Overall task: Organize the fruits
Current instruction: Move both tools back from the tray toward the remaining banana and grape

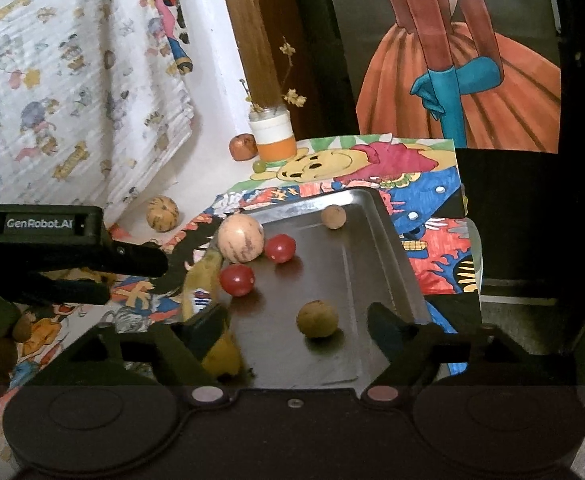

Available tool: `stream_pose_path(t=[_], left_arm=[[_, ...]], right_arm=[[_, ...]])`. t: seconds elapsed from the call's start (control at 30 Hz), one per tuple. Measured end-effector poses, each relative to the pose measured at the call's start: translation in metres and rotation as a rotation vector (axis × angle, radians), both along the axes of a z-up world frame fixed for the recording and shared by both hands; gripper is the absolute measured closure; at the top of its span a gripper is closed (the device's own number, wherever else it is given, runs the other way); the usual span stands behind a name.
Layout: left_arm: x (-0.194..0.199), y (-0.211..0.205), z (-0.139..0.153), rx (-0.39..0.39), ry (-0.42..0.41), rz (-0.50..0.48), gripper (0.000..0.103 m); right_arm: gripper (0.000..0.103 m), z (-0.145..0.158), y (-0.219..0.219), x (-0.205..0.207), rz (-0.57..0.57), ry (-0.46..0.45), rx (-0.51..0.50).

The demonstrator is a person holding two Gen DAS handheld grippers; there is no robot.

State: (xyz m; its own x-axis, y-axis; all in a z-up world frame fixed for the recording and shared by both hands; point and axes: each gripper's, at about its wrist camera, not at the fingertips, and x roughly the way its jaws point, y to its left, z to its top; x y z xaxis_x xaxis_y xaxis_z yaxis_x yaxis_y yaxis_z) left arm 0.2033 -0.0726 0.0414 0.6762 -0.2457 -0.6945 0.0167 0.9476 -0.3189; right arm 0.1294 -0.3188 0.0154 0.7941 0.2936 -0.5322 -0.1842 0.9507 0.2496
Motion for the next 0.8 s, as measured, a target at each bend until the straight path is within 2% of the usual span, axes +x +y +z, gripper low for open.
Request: stream_pose_path(t=[0.03, 0.1, 0.37, 0.6, 0.8], left_arm=[[-0.004, 0.001, 0.002, 0.011, -0.009, 0.008, 0.001], [-0.014, 0.004, 0.005, 0.04, -0.024, 0.025, 0.001], [-0.043, 0.025, -0.001, 0.101, -0.001, 0.08, 0.0], [-0.07, 0.044, -0.013, 0.175, 0.044, 0.079, 0.0], [-0.09, 0.057, -0.013, 0.262, 0.046, 0.048, 0.0]], right_arm=[[0.005, 0.002, 0.0, -0.004, 0.003, -0.001, -0.002], [0.001, 0.006, 0.003, -0.011, 0.009, -0.006, -0.01], [0.001, 0.012, 0.016, -0.034, 0.032, 0.027, -0.085], [0.001, 0.004, 0.021, -0.051, 0.048, 0.139, -0.125], [0.001, 0.004, 0.016, -0.06, 0.043, 0.235, -0.122]])
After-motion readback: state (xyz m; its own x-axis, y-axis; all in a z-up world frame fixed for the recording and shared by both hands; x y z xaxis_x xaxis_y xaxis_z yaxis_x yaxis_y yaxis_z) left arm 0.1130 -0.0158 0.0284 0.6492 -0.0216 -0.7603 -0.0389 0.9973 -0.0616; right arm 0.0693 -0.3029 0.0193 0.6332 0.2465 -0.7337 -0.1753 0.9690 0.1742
